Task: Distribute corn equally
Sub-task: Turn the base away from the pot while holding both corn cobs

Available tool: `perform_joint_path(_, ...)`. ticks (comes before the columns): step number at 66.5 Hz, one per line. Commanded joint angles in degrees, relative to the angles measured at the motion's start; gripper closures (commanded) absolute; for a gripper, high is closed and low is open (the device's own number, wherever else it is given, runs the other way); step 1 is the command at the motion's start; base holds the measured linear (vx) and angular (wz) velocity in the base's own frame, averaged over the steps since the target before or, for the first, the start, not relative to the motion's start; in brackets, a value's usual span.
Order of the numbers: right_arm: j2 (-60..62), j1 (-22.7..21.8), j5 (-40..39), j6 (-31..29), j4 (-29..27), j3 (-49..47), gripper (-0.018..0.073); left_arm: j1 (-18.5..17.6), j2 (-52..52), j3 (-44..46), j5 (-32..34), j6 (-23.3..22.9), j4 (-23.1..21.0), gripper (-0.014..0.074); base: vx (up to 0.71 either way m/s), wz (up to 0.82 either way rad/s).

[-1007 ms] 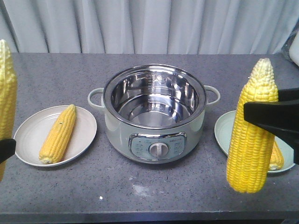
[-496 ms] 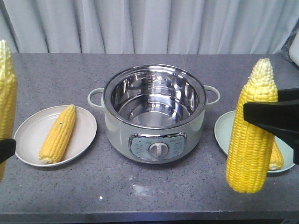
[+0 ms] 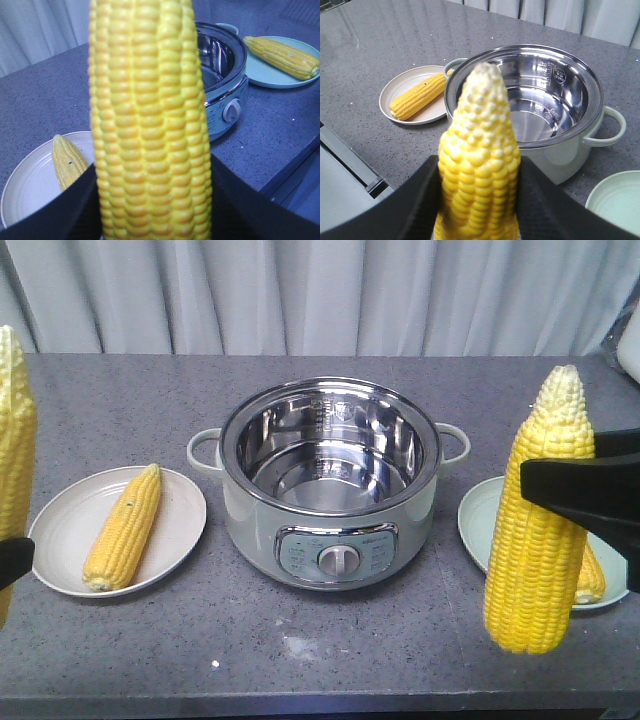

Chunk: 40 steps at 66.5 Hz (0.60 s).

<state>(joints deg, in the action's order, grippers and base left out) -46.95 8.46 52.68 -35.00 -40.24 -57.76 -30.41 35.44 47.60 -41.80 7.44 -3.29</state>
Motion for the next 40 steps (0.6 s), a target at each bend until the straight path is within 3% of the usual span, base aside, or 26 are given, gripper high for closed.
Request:
perform_joint_path(1,0.4,-0.1,-3.1,-0.6,-2.3,-1.4,0.0315,-0.3,0.2,1.3,4.2,-0.5,-0.3,0.0325,0.00,-0.01)
perform_joint_path(40,0.4,-0.1,-3.1,-0.6,-2.3,-1.4,0.0315,-0.3,0.2,1.3,4.2,-0.5,-0.3,0.0325,-0.01,-0.12)
